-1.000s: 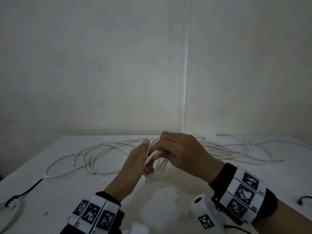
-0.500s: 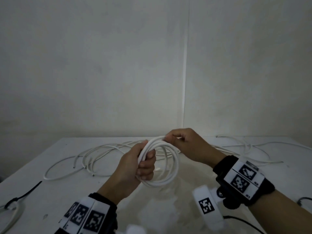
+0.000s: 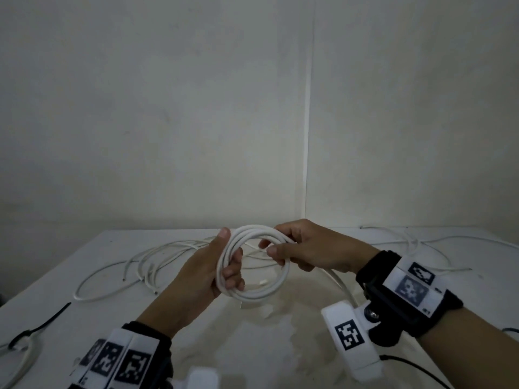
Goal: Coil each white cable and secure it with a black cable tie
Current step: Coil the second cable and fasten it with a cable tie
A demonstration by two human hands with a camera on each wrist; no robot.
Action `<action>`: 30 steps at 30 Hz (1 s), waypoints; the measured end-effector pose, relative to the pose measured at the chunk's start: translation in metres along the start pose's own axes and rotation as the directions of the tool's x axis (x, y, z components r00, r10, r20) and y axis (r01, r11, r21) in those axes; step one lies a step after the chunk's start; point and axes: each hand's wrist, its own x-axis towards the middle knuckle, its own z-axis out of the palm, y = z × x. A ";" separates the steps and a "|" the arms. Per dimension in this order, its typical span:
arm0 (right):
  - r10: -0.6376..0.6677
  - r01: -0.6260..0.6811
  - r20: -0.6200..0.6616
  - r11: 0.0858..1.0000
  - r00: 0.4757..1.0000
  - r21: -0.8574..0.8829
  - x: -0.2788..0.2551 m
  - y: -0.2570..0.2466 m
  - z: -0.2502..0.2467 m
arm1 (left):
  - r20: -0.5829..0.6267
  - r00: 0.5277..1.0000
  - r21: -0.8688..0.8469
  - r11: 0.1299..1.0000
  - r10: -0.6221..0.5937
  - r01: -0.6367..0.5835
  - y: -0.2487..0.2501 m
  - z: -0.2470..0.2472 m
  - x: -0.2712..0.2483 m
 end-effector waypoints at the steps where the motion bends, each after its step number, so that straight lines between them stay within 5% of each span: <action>1: 0.005 -0.005 -0.001 1.000 1.000 0.005 -0.001 0.000 0.000 | 0.012 1.000 0.006 1.000 -0.004 0.004 0.001 0.000 0.000; 9: -0.024 0.020 -0.092 0.999 0.996 -0.046 0.001 0.000 0.003 | -0.053 0.999 0.033 0.999 0.007 -0.006 0.004 0.014 0.003; 15: -0.130 0.118 -0.181 0.990 0.975 -0.073 0.000 0.001 0.003 | -0.250 0.965 0.067 0.996 0.080 -0.065 0.004 0.027 0.008; 24: -0.197 0.221 -0.280 0.974 0.940 0.056 -0.004 0.014 0.013 | -0.259 0.962 0.006 0.996 0.083 -0.084 0.000 0.026 0.010; 27: -0.189 0.175 -0.337 0.982 0.922 -0.072 -0.006 0.028 0.012 | -0.279 0.957 -0.077 0.992 0.074 -0.099 -0.001 0.019 0.010; 30: -0.240 0.158 -0.466 0.965 0.852 -0.208 -0.006 0.052 0.009 | -0.350 0.933 -0.202 0.965 0.089 -0.167 0.005 0.005 0.013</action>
